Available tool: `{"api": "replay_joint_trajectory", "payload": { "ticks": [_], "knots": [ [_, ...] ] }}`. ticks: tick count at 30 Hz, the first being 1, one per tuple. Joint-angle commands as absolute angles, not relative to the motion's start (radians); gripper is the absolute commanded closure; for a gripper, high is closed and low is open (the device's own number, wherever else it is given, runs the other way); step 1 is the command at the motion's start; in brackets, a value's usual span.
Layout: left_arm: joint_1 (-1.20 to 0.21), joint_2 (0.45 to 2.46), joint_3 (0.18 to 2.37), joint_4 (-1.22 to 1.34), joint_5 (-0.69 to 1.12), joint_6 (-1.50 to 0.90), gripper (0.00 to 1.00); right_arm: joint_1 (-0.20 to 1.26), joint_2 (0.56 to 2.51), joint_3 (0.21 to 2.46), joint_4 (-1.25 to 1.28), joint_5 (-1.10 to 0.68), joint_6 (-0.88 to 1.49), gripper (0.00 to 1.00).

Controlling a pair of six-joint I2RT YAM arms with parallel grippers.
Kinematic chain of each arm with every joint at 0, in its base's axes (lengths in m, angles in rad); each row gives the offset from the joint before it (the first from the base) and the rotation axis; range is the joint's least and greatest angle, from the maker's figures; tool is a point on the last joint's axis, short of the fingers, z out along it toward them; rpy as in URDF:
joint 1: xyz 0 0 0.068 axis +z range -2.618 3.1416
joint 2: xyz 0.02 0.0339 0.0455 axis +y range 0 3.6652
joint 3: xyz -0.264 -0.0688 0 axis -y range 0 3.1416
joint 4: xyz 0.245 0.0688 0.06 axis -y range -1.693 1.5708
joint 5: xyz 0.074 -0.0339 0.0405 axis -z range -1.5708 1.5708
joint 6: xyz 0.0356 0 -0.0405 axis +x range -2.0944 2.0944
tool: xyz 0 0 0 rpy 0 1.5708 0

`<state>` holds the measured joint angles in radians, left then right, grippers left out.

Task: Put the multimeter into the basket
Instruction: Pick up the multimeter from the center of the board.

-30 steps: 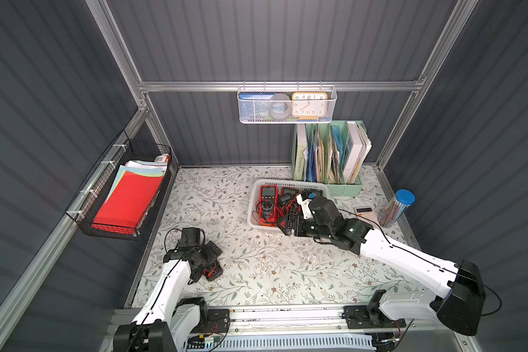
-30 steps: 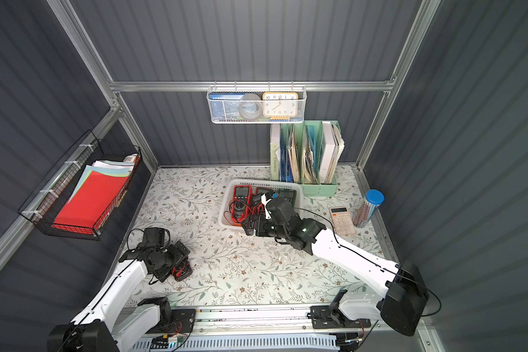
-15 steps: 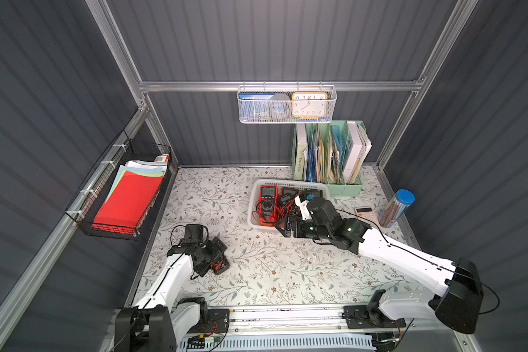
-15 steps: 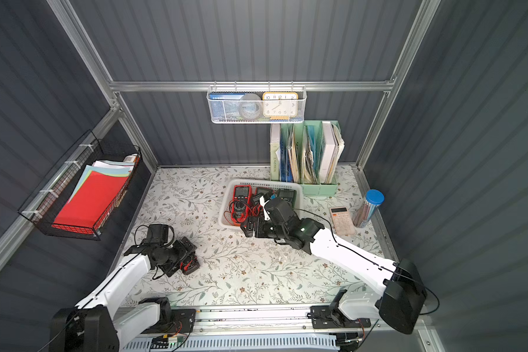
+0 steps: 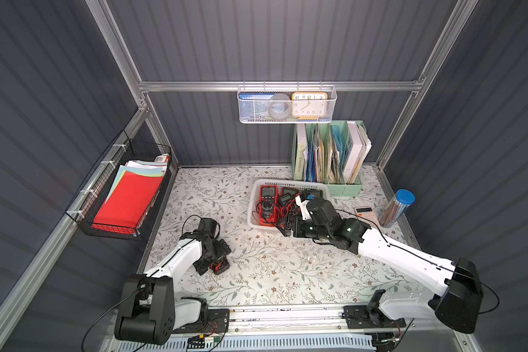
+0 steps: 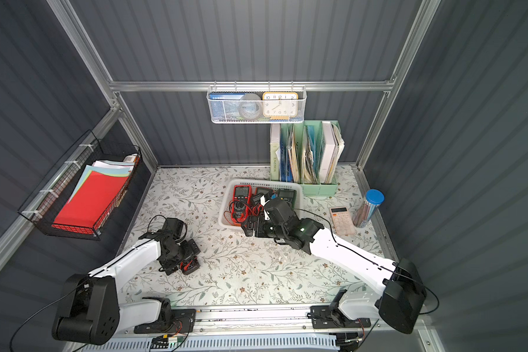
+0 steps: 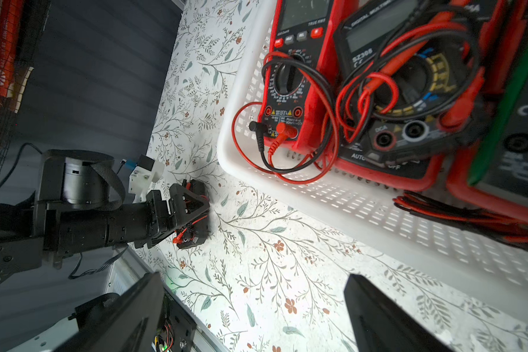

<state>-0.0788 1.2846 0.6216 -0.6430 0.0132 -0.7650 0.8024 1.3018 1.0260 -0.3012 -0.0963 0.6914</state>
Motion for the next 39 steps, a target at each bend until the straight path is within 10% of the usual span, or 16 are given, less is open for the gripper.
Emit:
{"api": "replay_joint_trajectory", "payload": {
  "ticks": [1,20,39],
  "knots": [
    [-0.081,1.318,0.608,-0.662,-0.037,-0.742,0.01,0.804,1.285,1.018,-0.286,-0.059,0.692,0.01],
    [-0.090,1.213,0.608,-0.621,0.032,-0.738,0.56,0.783,1.254,1.005,-0.317,-0.033,0.686,0.01],
    [-0.221,1.282,1.175,-0.861,0.093,-0.519,0.61,0.577,1.181,1.011,-0.342,-0.156,0.713,0.01]
  ]
}}
